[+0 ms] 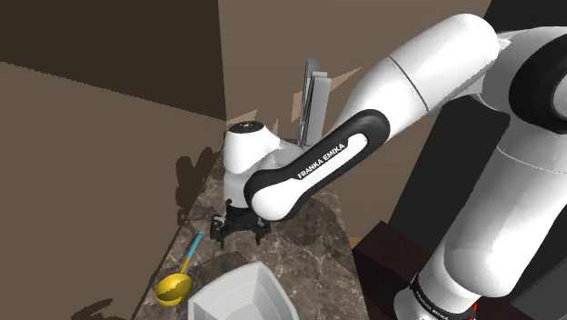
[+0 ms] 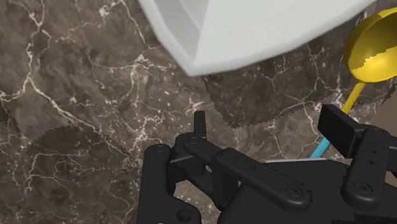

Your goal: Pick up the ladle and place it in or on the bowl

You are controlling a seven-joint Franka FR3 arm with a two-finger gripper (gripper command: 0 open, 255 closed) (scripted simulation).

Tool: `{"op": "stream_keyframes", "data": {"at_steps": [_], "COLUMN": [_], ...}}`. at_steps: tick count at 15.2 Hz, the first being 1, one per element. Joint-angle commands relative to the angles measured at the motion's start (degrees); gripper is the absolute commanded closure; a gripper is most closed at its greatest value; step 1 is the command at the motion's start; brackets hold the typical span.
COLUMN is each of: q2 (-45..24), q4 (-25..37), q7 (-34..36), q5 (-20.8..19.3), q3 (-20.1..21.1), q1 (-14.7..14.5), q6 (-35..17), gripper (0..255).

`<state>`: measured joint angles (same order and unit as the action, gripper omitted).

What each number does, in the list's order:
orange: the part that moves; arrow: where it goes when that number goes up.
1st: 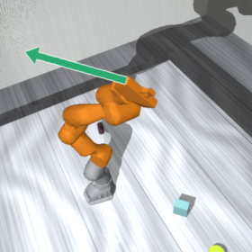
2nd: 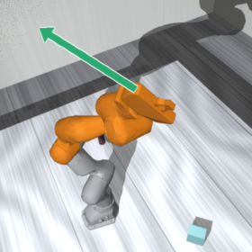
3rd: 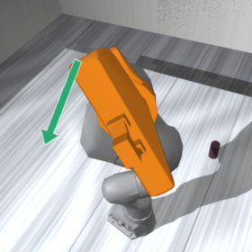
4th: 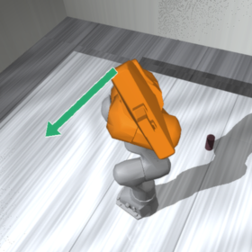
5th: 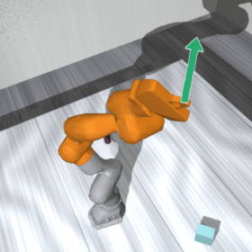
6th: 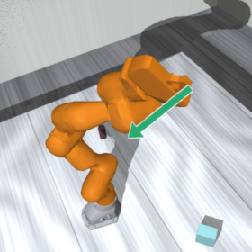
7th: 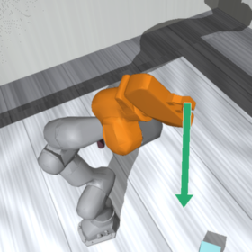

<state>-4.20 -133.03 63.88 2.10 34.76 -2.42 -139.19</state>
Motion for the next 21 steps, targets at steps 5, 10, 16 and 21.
{"op": "stream_keyframes", "data": {"at_steps": [5, 10, 16, 21], "q2": [-14.9, -25.9, -34.1, -37.7], "q4": [10.6, 21.9, 30.8, 32.3], "q7": [15.4, 23.9, 28.2, 29.0], "q5": [-10.4, -14.9, -16.7, -17.9], "q3": [-3.3, -7.7, -10.8, -12.2], "q1": [-5.5, -11.7, -15.8, -17.2], "q6": [-3.9, -4.5, -4.9, -7.0], "gripper": [0, 0, 0, 0]}}
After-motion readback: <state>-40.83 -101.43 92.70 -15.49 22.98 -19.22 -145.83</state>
